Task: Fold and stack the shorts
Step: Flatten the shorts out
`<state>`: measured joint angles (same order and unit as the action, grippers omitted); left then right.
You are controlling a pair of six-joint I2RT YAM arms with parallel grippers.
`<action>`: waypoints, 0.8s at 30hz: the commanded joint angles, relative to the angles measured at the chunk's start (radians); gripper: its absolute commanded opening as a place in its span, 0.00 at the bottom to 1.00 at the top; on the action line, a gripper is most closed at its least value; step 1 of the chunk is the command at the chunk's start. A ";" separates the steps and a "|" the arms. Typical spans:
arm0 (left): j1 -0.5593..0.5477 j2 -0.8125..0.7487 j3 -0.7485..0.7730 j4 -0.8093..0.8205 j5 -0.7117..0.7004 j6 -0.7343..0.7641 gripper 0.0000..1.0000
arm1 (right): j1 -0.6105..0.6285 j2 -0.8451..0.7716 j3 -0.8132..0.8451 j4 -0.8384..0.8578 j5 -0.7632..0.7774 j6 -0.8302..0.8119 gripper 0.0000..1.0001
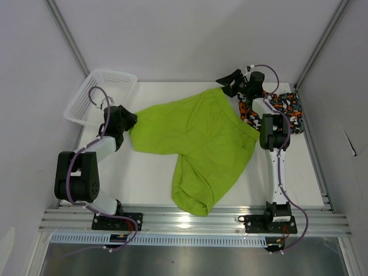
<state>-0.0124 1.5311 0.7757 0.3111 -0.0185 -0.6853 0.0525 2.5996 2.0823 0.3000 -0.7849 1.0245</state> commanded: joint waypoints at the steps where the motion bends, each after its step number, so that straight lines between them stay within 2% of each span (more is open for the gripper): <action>1: 0.009 -0.002 0.083 0.028 0.038 0.018 0.61 | -0.006 0.098 0.231 0.036 0.032 0.103 0.86; 3: 0.009 -0.029 0.103 -0.009 0.028 0.024 0.82 | -0.008 0.109 0.304 -0.005 0.038 0.088 0.96; 4: 0.009 -0.040 0.109 -0.021 0.023 0.036 0.91 | -0.006 0.093 0.305 -0.012 0.039 0.068 0.97; 6: 0.009 -0.075 0.132 -0.055 0.035 0.043 0.98 | -0.006 0.061 0.297 -0.067 0.049 0.033 0.99; 9: 0.009 -0.126 0.149 -0.118 0.077 0.044 0.99 | -0.005 -0.022 0.268 -0.185 0.064 -0.079 1.00; 12: -0.003 -0.193 0.145 -0.159 0.095 0.029 0.99 | -0.003 -0.142 0.150 -0.268 0.082 -0.187 0.99; 16: -0.116 -0.288 0.108 -0.275 0.049 0.012 0.99 | 0.001 -0.314 -0.060 -0.358 0.113 -0.322 0.96; 17: -0.139 -0.311 0.081 -0.296 0.023 0.003 0.99 | 0.003 -0.382 -0.132 -0.408 0.119 -0.378 0.92; 20: -0.233 -0.399 0.002 -0.357 -0.008 -0.043 0.98 | 0.029 -0.492 -0.276 -0.518 0.188 -0.467 0.86; 24: -0.320 -0.506 -0.099 -0.415 -0.005 -0.079 0.97 | 0.092 -0.721 -0.475 -0.599 0.289 -0.582 0.82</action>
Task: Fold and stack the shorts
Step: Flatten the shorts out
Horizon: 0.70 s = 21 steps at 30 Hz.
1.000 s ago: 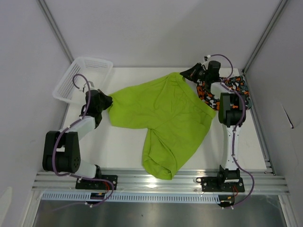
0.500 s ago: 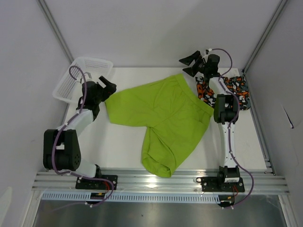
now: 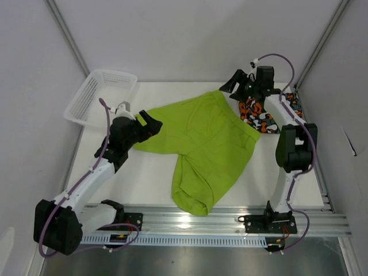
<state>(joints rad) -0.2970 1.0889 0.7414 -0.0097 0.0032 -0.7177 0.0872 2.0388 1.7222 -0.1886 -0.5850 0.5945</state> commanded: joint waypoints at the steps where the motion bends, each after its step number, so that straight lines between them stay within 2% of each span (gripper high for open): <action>1: -0.060 -0.082 -0.074 -0.110 -0.023 -0.046 0.97 | 0.093 -0.195 -0.154 -0.136 0.138 -0.165 0.80; 8: -0.189 -0.222 -0.138 -0.300 -0.011 -0.008 0.92 | 0.301 -0.468 -0.507 -0.163 0.325 -0.191 0.64; 10: -0.235 -0.254 -0.164 -0.357 -0.011 -0.008 0.90 | 0.359 -0.524 -0.591 -0.181 0.375 -0.202 0.63; 15: -0.338 -0.316 -0.204 -0.420 -0.011 -0.014 0.88 | 0.555 -0.646 -0.733 -0.204 0.528 -0.179 0.57; 18: -0.436 -0.308 -0.226 -0.453 -0.046 -0.022 0.86 | 0.662 -0.736 -0.812 -0.224 0.585 -0.136 0.52; 21: -0.511 -0.290 -0.250 -0.444 -0.069 -0.029 0.83 | 0.784 -0.827 -0.878 -0.262 0.683 -0.090 0.51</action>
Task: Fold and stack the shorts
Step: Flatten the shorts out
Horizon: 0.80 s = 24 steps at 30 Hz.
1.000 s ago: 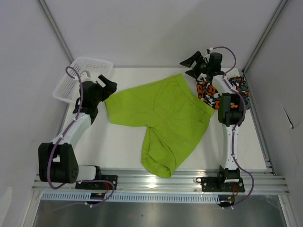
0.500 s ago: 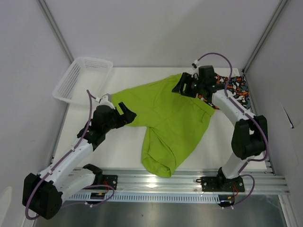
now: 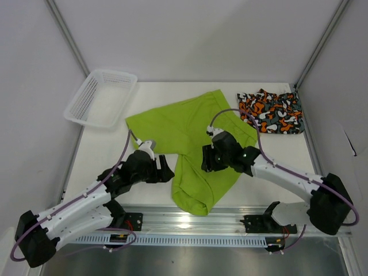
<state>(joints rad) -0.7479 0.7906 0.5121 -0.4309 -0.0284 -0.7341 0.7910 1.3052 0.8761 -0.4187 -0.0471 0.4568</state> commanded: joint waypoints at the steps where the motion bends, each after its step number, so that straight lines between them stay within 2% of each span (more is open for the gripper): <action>1: -0.079 0.013 -0.029 0.000 -0.041 -0.014 0.82 | 0.112 -0.115 -0.040 -0.048 0.167 0.058 0.51; 3: -0.132 0.019 -0.044 0.021 -0.047 -0.007 0.78 | 0.222 -0.173 -0.054 -0.093 0.232 0.089 0.51; 7: -0.220 0.059 -0.040 0.034 -0.100 0.012 0.77 | 0.408 -0.216 -0.040 -0.182 0.364 0.160 0.51; 13: -0.337 0.160 0.003 0.020 -0.208 0.024 0.74 | 0.638 -0.118 -0.014 -0.302 0.532 0.299 0.51; 15: -0.358 0.192 0.022 0.003 -0.247 0.032 0.73 | 0.671 -0.084 -0.003 -0.330 0.593 0.327 0.50; 24: -0.381 0.260 0.058 0.012 -0.294 0.075 0.66 | 0.732 0.066 0.035 -0.347 0.648 0.361 0.49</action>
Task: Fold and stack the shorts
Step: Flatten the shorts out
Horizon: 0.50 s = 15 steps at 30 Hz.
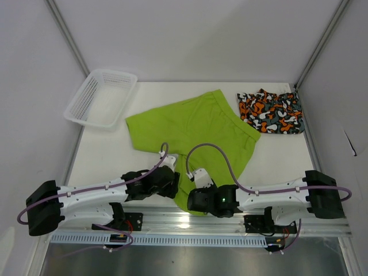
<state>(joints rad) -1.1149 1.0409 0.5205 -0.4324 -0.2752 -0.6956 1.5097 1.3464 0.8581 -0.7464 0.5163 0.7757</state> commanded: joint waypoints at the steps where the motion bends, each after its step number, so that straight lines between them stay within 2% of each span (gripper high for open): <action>1: -0.017 0.018 0.052 0.027 -0.044 0.041 0.65 | 0.015 0.034 0.058 -0.019 0.087 0.040 0.49; 11: -0.031 -0.011 0.007 0.084 0.021 0.030 0.63 | 0.069 0.076 0.048 0.011 0.105 0.073 0.47; 14: -0.031 -0.028 -0.017 0.099 0.033 0.025 0.62 | 0.075 0.094 0.030 0.012 0.126 0.105 0.43; 15: -0.031 -0.038 -0.025 0.107 0.037 0.025 0.62 | 0.075 0.109 0.029 0.006 0.137 0.117 0.38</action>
<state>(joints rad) -1.1370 1.0389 0.5152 -0.3779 -0.2573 -0.6765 1.5753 1.4242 0.8848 -0.7452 0.5758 0.8280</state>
